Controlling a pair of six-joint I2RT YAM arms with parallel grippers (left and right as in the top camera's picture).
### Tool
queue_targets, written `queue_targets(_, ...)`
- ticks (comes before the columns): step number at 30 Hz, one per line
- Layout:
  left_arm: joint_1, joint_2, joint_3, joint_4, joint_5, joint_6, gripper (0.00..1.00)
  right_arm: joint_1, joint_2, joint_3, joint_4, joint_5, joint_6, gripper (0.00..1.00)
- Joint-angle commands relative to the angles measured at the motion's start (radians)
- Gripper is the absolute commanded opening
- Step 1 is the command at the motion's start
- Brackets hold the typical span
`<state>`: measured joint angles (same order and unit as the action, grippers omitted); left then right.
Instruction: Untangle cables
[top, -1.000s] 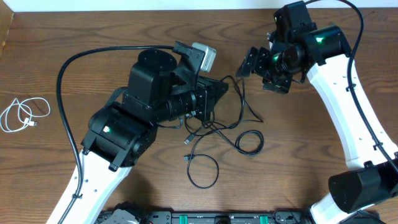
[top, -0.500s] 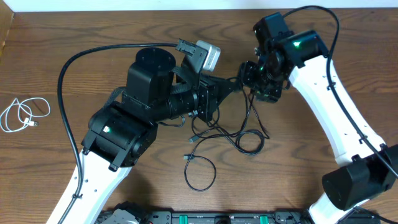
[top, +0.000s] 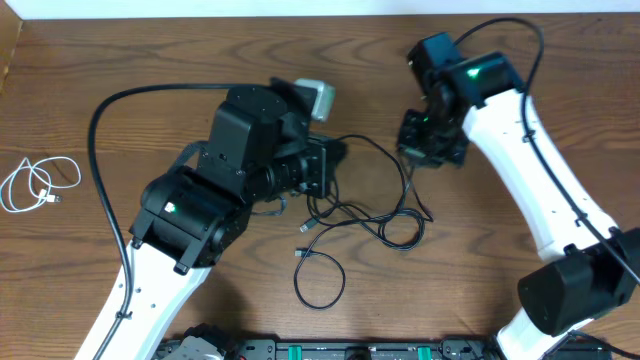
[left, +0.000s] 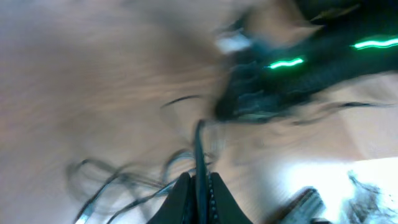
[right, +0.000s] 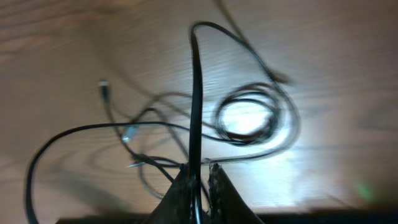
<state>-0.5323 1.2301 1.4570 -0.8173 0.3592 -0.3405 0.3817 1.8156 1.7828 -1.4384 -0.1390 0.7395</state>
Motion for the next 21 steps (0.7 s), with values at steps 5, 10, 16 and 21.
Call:
queue_targets(5,0.183,-0.075,0.009,-0.106,-0.214,-0.138,0.08,-0.204,-0.007,0.278,-0.188,0.370,0.004,0.01)
queue_targets(10,0.380,-0.162,0.009,-0.112,-0.177,-0.215,0.08,-0.349,-0.007,0.332,-0.260,0.332,-0.021,0.01)
queue_targets(16,0.410,-0.184,0.009,-0.056,0.145,-0.082,0.08,-0.359,-0.007,0.328,-0.200,-0.159,-0.266,0.11)
queue_targets(21,0.371,-0.156,0.008,-0.039,0.369,0.003,0.08,-0.261,-0.007,0.328,-0.144,-0.252,-0.338,0.41)
